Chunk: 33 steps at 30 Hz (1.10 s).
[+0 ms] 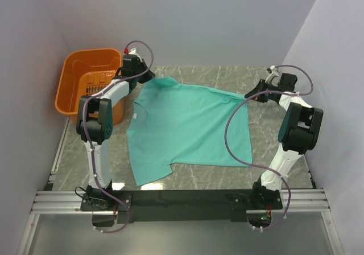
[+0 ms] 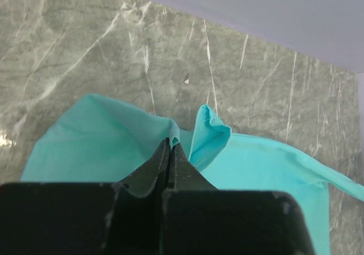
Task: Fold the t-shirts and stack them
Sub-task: Fold the tshirt
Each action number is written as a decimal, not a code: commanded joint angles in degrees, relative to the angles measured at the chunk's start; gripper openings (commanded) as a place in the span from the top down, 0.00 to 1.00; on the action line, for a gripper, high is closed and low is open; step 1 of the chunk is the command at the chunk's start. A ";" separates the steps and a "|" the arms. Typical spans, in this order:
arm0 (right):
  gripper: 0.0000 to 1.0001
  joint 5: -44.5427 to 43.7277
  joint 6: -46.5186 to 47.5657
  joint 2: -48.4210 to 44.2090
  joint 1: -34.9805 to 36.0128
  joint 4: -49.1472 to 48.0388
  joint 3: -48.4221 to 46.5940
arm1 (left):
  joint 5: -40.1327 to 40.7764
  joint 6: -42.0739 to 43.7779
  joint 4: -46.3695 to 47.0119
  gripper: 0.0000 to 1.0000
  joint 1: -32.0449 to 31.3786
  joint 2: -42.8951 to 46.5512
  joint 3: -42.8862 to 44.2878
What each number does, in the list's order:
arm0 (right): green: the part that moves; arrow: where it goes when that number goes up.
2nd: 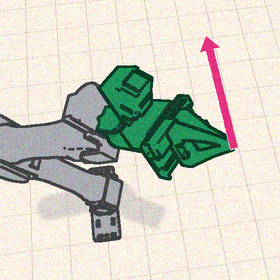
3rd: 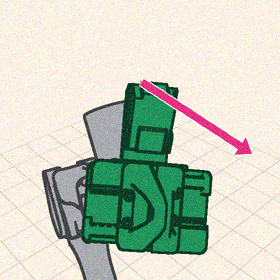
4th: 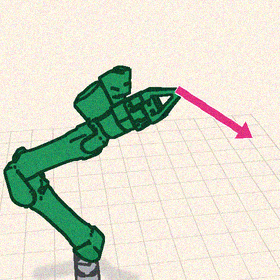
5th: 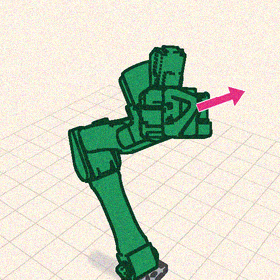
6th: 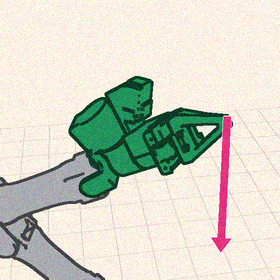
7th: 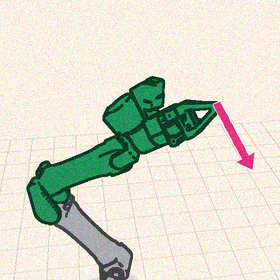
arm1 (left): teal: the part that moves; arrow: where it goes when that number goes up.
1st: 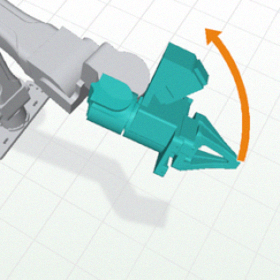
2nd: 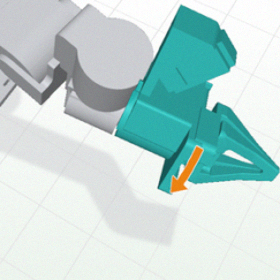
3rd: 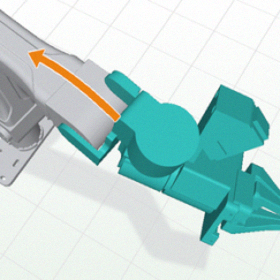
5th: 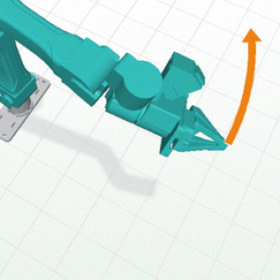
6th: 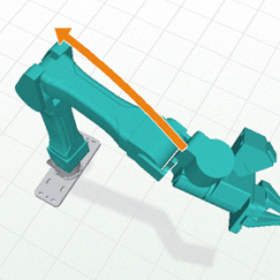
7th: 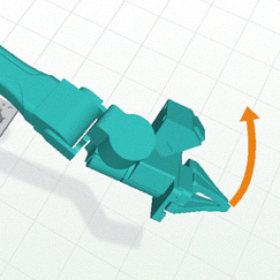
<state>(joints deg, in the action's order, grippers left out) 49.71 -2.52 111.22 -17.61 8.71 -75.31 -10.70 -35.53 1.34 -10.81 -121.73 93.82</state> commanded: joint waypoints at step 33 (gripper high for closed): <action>1.00 -2.86 6.48 -2.32 -3.14 8.96 -0.10 | -0.29 7.67 0.15 1.00 2.54 19.60 -17.17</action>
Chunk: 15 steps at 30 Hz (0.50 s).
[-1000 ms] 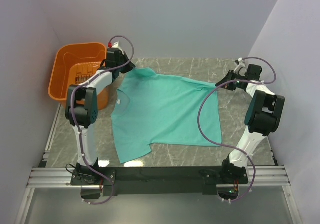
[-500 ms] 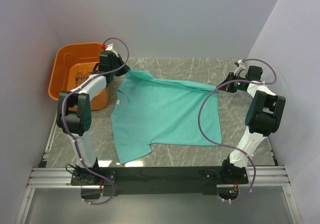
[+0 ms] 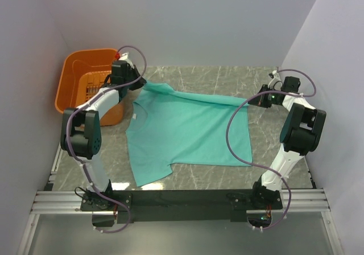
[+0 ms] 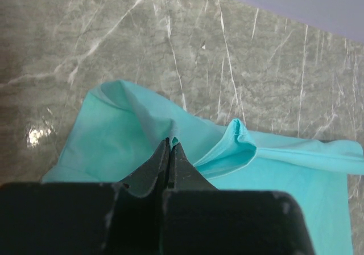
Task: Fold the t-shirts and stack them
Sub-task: Fold the tshirt
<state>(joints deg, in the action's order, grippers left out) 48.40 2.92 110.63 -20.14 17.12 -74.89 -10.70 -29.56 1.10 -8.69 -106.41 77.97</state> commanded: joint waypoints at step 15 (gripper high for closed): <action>1.00 -2.35 0.69 -0.85 -0.69 1.60 -1.48 | -0.73 3.28 -0.93 1.00 0.16 9.38 -7.05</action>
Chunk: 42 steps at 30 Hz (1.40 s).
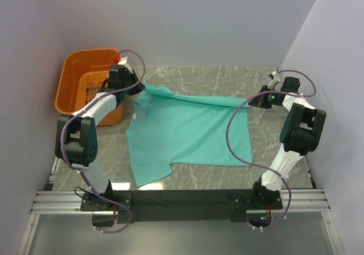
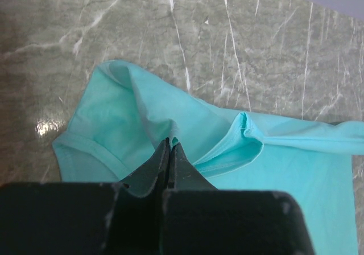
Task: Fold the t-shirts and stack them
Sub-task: Fold the tshirt
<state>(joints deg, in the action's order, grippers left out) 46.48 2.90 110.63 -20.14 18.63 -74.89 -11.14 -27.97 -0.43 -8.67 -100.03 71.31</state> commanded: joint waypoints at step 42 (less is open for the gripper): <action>1.00 0.28 3.52 0.82 0.01 3.69 -1.75 | 6.39 4.23 -5.99 0.99 -2.58 -1.75 1.20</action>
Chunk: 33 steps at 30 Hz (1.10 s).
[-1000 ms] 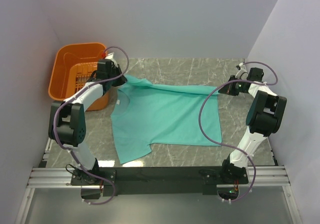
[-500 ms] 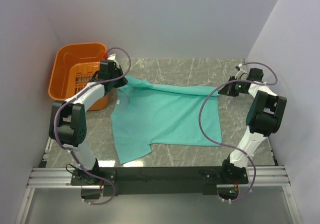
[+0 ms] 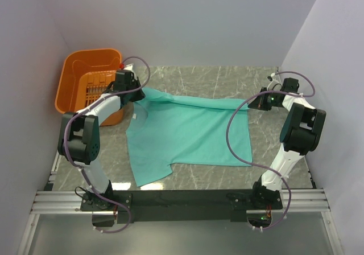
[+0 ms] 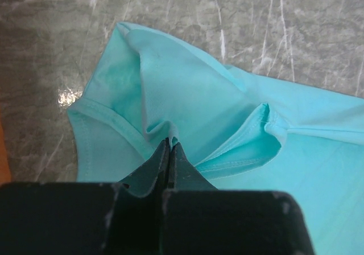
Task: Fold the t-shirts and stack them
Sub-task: Fold the tshirt
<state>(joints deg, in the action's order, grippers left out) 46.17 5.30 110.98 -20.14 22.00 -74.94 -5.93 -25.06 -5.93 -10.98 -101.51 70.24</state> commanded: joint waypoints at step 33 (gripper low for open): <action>0.47 7.97 7.01 -6.74 -1.48 4.55 0.67 | -0.50 9.32 -4.43 0.39 -10.99 -3.69 10.09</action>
<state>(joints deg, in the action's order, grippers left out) 52.18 12.93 104.42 -21.52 28.08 -74.24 -9.72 -18.76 -8.43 -20.23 -104.90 76.60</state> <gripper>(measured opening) 0.526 0.611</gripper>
